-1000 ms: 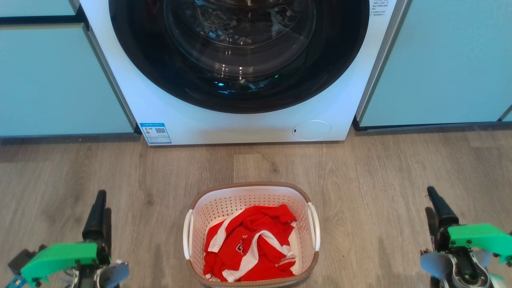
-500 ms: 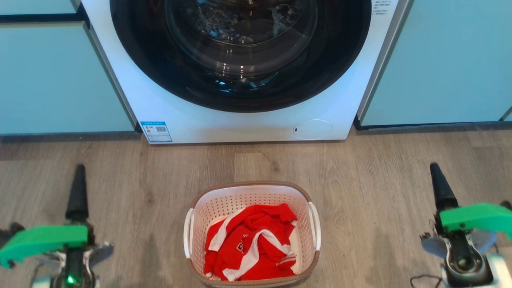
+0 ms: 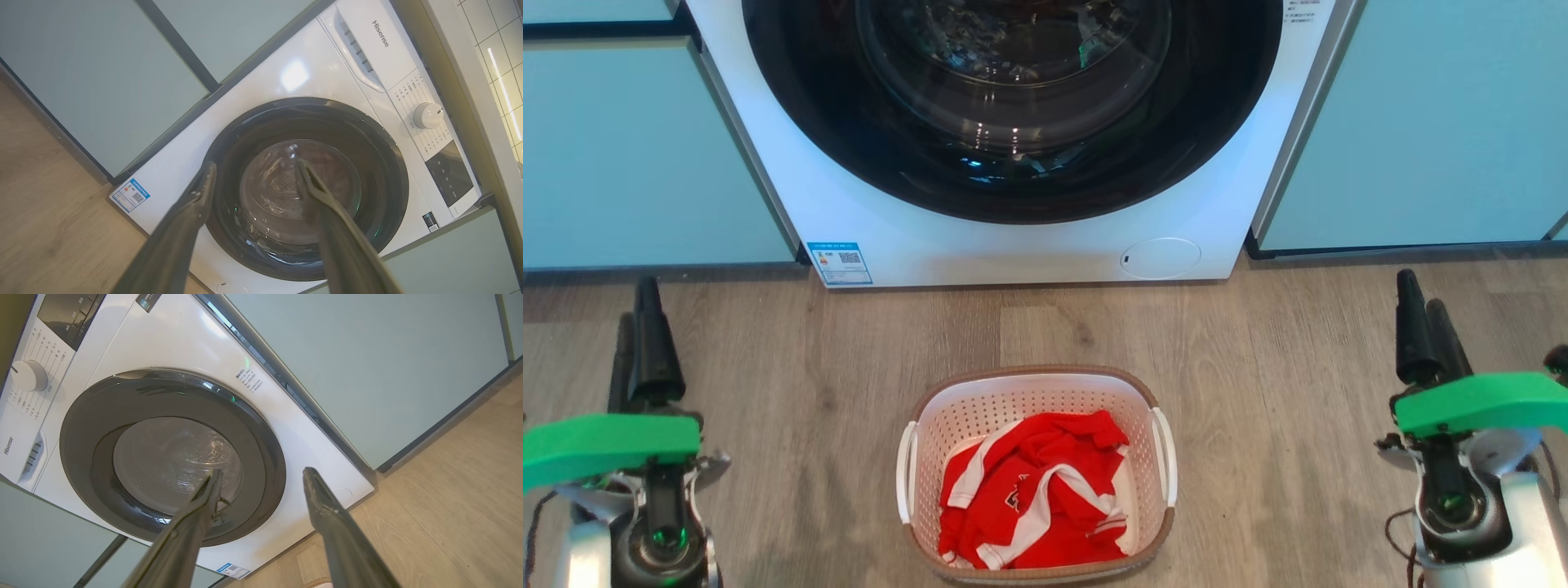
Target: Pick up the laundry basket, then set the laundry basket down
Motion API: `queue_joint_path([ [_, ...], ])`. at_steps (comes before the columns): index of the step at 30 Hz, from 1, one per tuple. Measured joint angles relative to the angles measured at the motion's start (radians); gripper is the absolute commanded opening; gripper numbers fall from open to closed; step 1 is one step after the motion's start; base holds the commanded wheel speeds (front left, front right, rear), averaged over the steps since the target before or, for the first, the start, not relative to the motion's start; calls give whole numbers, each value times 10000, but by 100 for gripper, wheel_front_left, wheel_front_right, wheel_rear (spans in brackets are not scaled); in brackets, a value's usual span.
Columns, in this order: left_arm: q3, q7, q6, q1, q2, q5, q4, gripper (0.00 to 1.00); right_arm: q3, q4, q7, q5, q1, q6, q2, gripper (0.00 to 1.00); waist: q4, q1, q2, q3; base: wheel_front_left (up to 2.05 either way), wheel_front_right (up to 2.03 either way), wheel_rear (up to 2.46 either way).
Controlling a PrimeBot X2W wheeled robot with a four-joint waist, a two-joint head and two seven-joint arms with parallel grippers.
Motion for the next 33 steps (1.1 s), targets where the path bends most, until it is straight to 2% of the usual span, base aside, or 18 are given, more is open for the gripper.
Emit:
queue_joint_path([
  [4, -268, -176, 309, 0, 0, 1035, -464, 100, 203, -234, -136, -1078, -183, 0, -2, 100, -12, 0, 0, 8, 0, 0, 0],
  [5, -268, -176, 309, 0, 0, 1035, -464, 100, 203, -234, -136, -1078, -183, 0, -2, 100, -12, 0, 0, 8, 0, 0, 0],
  [9, -633, -337, 491, 0, 0, 2182, -917, 100, 474, -539, -286, -2207, -206, 0, -6, 100, -16, 0, 0, 12, 0, 0, 0],
  [21, -1670, -621, 1197, 6, 77, 4203, -1446, 100, 1206, -999, -625, -4612, -393, 0, -17, 100, -9, 0, 0, 38, 0, 0, 0],
  [26, -2372, -796, 1616, 12, 499, 5081, -1457, 100, 1421, -1129, -794, -5497, -393, 0, -23, 100, -16, 0, 0, 61, 0, 0, 0],
  [33, -3428, -959, 2002, 38, 926, 5758, -1043, 100, 1618, -830, -974, -6194, -377, 0, -25, 100, -43, 0, 0, 34, 0, 0, 0],
])
